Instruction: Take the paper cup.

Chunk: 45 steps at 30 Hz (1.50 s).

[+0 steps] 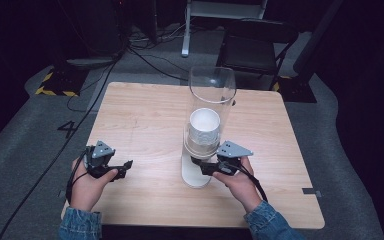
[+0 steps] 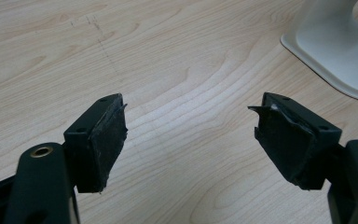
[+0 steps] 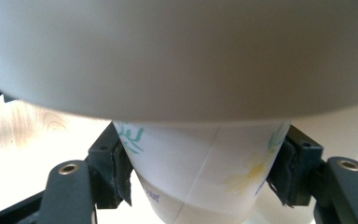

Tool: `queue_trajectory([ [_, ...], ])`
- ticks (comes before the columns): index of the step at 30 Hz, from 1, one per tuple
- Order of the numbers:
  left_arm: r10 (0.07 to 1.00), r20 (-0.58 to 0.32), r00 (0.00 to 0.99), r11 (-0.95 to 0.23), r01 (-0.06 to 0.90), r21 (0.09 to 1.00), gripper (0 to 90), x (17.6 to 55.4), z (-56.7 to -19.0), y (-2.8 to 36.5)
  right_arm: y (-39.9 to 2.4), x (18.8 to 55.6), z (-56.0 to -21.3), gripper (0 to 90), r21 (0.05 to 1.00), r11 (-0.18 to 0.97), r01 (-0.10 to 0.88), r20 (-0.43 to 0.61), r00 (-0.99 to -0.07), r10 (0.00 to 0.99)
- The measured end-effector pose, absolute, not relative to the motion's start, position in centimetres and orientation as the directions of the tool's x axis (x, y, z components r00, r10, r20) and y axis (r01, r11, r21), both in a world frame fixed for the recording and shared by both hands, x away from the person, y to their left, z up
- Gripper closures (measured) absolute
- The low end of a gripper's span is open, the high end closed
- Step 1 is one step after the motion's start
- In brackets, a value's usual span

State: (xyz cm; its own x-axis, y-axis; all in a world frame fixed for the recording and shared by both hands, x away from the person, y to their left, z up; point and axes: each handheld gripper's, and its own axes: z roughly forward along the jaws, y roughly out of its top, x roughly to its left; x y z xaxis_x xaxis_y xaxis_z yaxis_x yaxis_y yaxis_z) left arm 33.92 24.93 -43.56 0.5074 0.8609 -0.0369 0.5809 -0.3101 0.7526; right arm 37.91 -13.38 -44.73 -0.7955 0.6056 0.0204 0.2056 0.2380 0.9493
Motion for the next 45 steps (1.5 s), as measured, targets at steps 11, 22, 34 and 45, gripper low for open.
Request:
queue_trajectory([
  [11, 0.862, -0.046, 0.505, -0.301, 0.583, 0.755, 24.5, 33.9, -43.6, 25.0, -13.0, 38.1, -45.8, 34.4, 0.936, 0.234, 0.263, 0.079, -0.804, 0.590],
  [22, 0.859, -0.042, 0.510, -0.308, 0.581, 0.753, 24.5, 34.0, -43.5, 24.9, -13.2, 37.8, -47.0, 34.4, 0.919, 0.282, 0.275, 0.053, -0.796, 0.603],
  [34, 0.852, -0.046, 0.521, -0.311, 0.576, 0.756, 24.4, 34.5, -43.5, 24.5, -13.1, 37.5, -48.5, 34.2, 0.886, 0.348, 0.307, 0.042, -0.799, 0.599],
  [45, 0.850, -0.051, 0.525, -0.310, 0.575, 0.757, 24.4, 34.7, -43.5, 24.3, -13.4, 37.4, -49.5, 33.9, 0.863, 0.366, 0.349, 0.054, -0.783, 0.619],
])
